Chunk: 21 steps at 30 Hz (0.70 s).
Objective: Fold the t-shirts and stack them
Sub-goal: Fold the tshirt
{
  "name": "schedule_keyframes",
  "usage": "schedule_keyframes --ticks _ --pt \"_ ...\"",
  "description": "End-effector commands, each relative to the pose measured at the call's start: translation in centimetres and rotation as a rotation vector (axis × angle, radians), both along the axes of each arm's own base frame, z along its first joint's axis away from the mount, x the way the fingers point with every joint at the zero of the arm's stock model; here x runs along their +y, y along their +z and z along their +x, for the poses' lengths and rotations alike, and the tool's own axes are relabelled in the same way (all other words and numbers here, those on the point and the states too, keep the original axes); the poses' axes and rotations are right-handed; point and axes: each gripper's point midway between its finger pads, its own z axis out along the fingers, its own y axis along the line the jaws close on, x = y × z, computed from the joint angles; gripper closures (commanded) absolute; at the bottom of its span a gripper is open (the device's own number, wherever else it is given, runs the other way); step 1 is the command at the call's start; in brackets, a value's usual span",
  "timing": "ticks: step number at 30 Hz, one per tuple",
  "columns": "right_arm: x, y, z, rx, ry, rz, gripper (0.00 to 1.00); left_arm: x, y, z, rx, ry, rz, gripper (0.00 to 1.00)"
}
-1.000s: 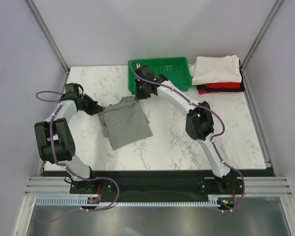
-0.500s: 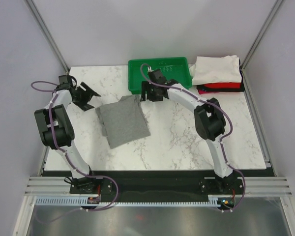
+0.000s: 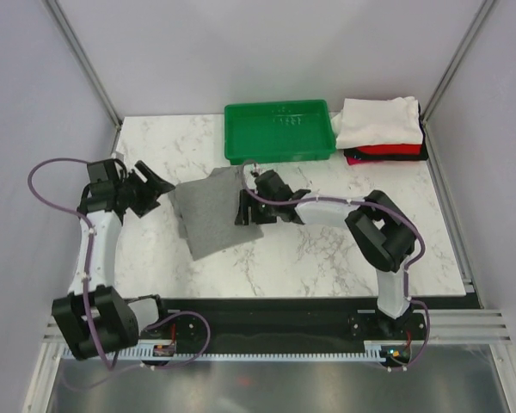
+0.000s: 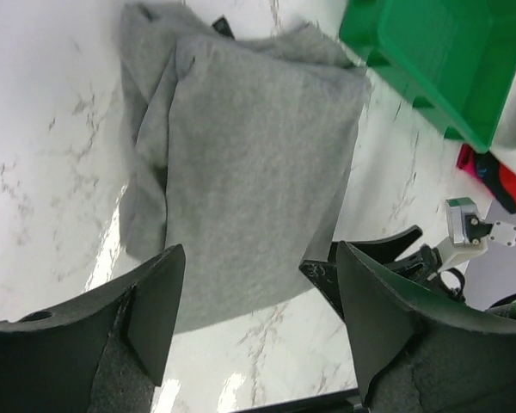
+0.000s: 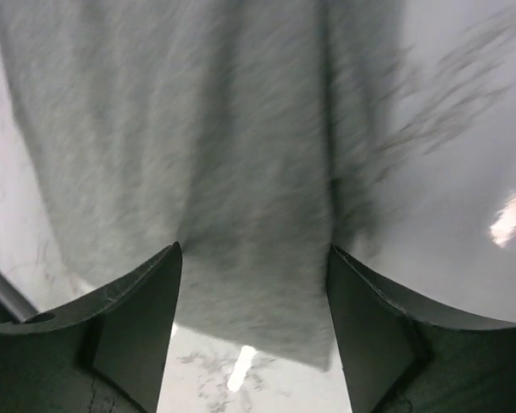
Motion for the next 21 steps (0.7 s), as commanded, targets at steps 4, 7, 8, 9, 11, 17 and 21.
schedule_keyframes --ticks 4,7,8,9,11,17,21 --pt "4.4 -0.2 -8.0 0.06 0.058 0.102 0.27 -1.9 -0.3 -5.5 -0.051 -0.092 0.04 0.23" --pt "6.7 1.1 -11.7 0.067 0.115 0.129 0.27 -2.1 -0.4 -6.6 -0.068 -0.107 0.06 0.22" --pt "7.3 1.6 -12.8 0.058 0.132 0.128 0.27 -2.1 -0.5 -6.9 -0.066 -0.122 0.07 0.22" --pt "7.3 2.6 -13.0 0.041 0.133 0.134 0.26 -2.3 -0.4 -7.1 -0.076 -0.134 0.074 0.22" --pt "6.2 3.3 -13.0 0.02 0.121 0.097 0.23 -2.4 -0.6 -7.4 -0.083 -0.151 0.08 0.22" --pt "1.1 7.6 -8.8 -0.141 0.022 -0.009 0.02 -2.6 0.2 -8.0 -0.174 -0.121 0.093 0.22" --pt "-0.1 8.1 -4.7 -0.107 0.017 0.081 0.02 -2.5 0.4 -8.0 -0.189 -0.11 0.1 0.24"
